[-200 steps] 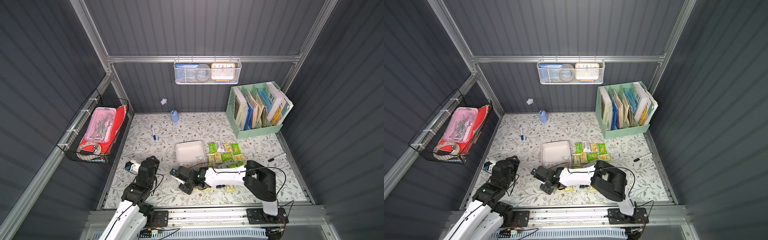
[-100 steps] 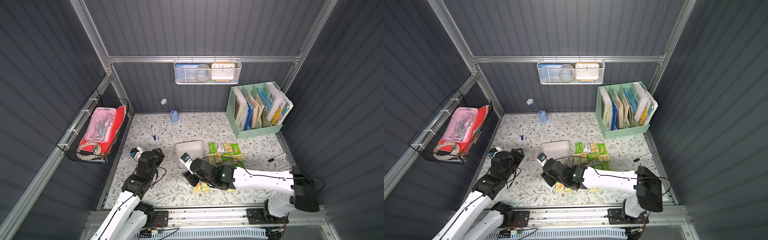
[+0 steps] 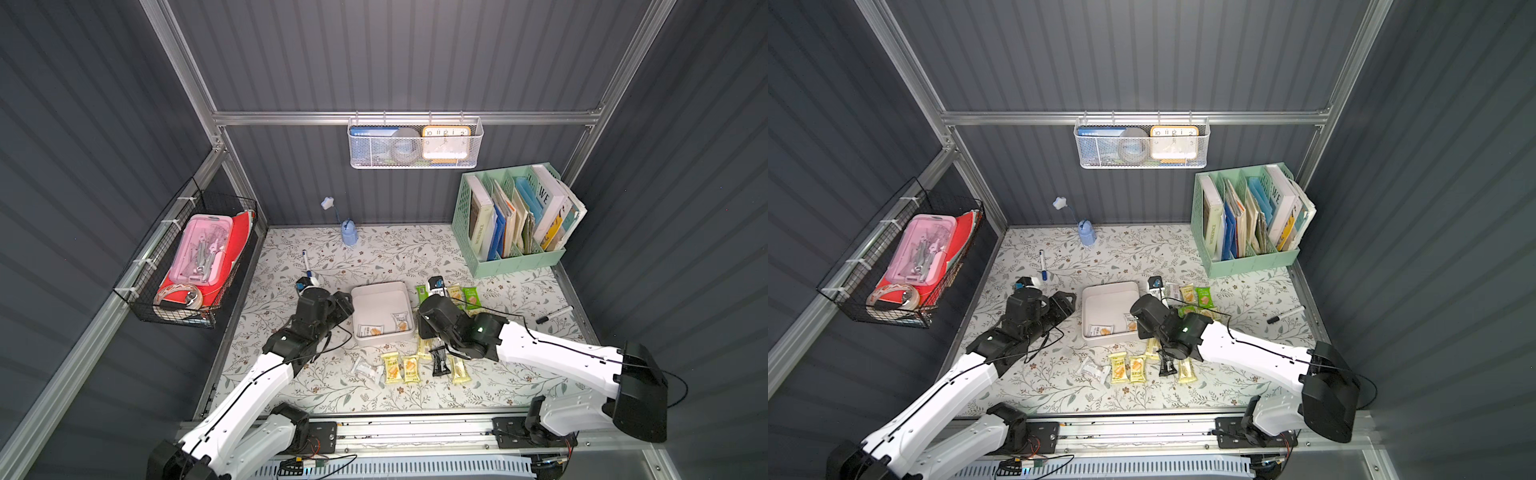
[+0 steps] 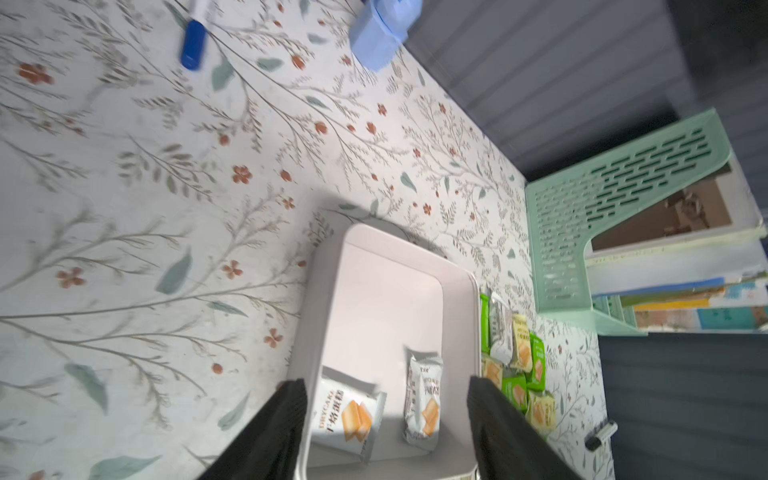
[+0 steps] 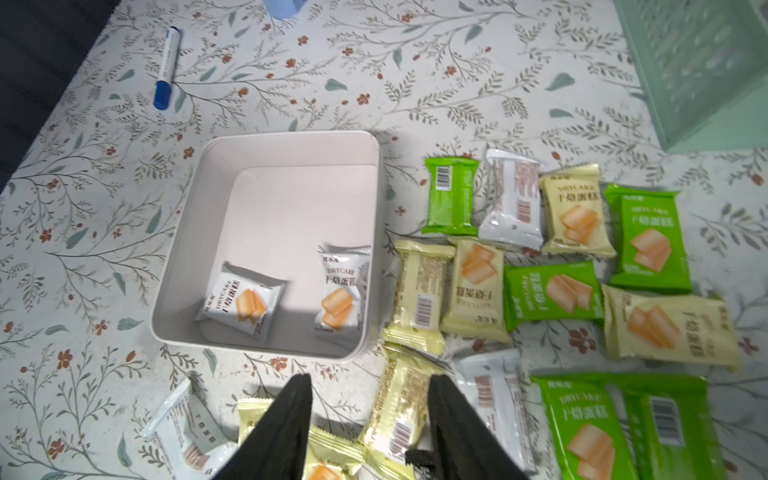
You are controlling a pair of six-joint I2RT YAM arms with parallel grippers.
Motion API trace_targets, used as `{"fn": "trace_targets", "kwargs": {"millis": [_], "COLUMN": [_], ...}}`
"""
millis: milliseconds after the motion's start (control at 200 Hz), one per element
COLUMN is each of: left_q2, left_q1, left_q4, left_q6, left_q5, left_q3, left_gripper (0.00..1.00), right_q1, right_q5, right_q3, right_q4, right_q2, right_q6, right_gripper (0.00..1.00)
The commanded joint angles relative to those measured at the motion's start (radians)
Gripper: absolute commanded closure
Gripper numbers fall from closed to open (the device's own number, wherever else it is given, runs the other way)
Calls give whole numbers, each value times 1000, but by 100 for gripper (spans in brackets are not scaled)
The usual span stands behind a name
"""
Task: Take the cookies out of the storage box
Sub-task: Pick up the cookie from the storage box.
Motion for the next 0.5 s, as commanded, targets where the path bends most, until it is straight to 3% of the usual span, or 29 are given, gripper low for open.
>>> {"fn": "trace_targets", "kwargs": {"millis": [0, 375, 495], "left_q2": [95, 494, 558], "left_q1": [-84, -117, -119], "left_q4": [15, -58, -191], "left_q6": [23, 53, 94], "left_q5": [-43, -8, 12], "left_q3": [90, 295, 381], "left_gripper": [33, 35, 38], "right_q1": [-26, -176, -191], "right_q5": [-17, -29, -5], "right_q3": [-23, -72, -58], "right_q4": [-42, 109, 44], "right_q2": [-48, -25, -14], "right_q6": [47, -125, -86], "right_gripper": [49, 45, 44]}}
